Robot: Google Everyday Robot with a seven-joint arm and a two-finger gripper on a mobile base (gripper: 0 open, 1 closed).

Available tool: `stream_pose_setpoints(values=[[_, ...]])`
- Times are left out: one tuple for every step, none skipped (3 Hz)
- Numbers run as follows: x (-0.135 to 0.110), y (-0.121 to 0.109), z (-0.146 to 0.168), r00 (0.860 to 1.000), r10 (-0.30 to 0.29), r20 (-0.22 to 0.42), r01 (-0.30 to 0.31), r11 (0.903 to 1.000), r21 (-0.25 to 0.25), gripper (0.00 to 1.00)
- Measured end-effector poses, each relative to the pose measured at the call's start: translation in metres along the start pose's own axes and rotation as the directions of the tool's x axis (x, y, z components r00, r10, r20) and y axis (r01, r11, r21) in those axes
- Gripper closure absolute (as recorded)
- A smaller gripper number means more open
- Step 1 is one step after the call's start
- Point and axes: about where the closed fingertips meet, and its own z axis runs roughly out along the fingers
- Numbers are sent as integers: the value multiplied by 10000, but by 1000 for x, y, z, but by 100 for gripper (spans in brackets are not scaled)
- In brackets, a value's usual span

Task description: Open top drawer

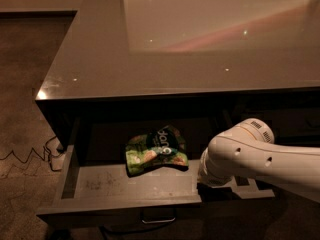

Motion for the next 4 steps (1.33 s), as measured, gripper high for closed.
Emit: stream_pose_setpoints(values=[[10,16,-11,9984,-230,-514,227,9997,-71,100],[10,16,-11,9984,-230,-514,227,9997,-71,100],[5,16,-14,9979,-419,-493,419,9991,3,100],[8,27,-10,9978,-415,-522,411,9991,-83,100]])
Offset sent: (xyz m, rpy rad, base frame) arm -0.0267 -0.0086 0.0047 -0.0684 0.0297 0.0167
